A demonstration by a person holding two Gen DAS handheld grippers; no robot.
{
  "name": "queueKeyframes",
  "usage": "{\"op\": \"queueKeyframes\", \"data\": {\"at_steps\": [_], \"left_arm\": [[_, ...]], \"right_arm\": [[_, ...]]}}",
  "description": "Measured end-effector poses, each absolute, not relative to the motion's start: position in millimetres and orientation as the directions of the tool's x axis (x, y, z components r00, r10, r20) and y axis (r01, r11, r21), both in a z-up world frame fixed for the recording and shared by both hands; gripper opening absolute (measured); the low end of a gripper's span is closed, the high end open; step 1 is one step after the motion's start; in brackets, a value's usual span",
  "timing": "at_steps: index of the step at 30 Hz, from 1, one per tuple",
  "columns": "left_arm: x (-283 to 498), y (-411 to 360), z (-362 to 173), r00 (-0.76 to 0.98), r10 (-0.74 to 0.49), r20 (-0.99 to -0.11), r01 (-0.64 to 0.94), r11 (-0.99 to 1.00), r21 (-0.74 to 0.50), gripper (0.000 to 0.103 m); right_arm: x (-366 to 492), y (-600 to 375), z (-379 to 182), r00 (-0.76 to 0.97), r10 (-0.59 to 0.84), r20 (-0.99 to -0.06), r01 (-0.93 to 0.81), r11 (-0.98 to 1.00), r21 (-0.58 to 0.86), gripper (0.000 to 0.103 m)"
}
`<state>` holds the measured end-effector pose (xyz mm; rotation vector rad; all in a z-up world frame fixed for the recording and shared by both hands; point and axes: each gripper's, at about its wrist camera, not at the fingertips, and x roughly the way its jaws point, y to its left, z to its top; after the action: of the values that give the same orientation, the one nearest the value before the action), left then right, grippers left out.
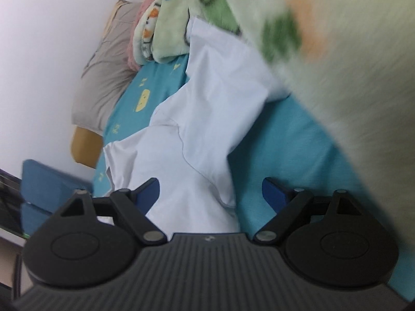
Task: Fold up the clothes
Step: 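Grasp the shirt side with the right gripper and fold it toward the shirt center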
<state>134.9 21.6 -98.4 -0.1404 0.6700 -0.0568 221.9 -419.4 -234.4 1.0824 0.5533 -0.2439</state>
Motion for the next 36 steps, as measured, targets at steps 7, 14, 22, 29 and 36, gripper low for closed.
{"op": "queueKeyframes", "data": {"at_steps": [7, 14, 22, 29, 36], "left_arm": [[146.9, 17.8, -107.9, 0.769, -0.094, -0.633, 0.006, 0.99, -0.14, 0.103], [153.0, 16.4, -114.6, 0.745, -0.12, -0.657, 0.007, 0.985, -0.173, 0.103], [158.9, 10.5, -111.4, 0.746, -0.107, -0.657, -0.002, 0.986, -0.164, 0.103], [156.8, 16.9, -97.3, 0.768, -0.094, -0.633, -0.02, 0.985, -0.17, 0.103], [148.1, 38.6, -77.3, 0.79, -0.067, -0.61, -0.051, 0.983, -0.175, 0.103]], "right_arm": [[245.6, -421.2, -240.7, 0.925, -0.051, -0.375, 0.352, 0.479, 0.804, 0.087], [270.5, -434.3, -240.4, 0.949, -0.128, -0.287, 0.308, 0.57, 0.762, 0.087], [316.3, -448.3, -227.0, 0.91, -0.155, -0.385, 0.381, 0.681, 0.625, 0.061], [322.8, -453.7, -165.8, 0.871, -0.279, -0.405, 0.452, 0.779, 0.434, 0.007], [312.9, -398.8, -80.7, 0.871, -0.359, -0.334, 0.439, 0.875, 0.205, 0.007]]}}
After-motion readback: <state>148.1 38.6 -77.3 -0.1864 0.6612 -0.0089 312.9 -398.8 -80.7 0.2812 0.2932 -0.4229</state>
